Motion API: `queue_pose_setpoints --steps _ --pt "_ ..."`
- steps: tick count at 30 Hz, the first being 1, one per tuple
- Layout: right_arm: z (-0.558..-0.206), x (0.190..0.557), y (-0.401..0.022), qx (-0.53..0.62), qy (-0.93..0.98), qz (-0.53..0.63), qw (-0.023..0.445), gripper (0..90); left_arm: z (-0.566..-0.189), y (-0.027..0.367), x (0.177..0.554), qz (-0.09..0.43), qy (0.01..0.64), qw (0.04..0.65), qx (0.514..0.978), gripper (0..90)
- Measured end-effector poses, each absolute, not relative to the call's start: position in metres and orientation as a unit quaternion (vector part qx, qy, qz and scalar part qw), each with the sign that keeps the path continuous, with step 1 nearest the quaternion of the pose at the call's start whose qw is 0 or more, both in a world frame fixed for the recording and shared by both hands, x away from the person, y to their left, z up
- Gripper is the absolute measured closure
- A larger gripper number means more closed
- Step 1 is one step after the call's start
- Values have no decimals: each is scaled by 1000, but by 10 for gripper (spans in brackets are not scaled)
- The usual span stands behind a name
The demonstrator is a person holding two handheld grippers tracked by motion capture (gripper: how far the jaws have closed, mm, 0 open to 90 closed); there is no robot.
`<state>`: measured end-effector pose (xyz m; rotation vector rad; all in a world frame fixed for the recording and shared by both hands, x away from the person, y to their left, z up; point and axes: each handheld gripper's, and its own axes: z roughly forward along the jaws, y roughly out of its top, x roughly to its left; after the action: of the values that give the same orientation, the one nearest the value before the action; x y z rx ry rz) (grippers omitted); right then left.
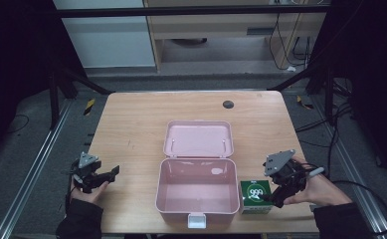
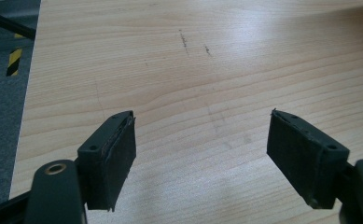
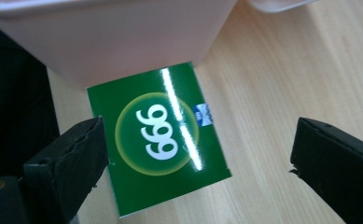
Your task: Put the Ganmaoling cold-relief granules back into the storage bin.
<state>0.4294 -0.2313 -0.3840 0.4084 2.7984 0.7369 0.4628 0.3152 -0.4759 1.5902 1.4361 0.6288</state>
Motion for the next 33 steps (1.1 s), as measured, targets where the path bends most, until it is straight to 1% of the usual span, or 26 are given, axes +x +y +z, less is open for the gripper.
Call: queue_pose_setpoints --steps 11,33 --pt "-398 428 -222 112 966 219 81 25 -476 315 463 254 577 438 641 231" --pt "-427 432 -207 91 978 180 57 26 -476 315 463 255 575 434 645 231"
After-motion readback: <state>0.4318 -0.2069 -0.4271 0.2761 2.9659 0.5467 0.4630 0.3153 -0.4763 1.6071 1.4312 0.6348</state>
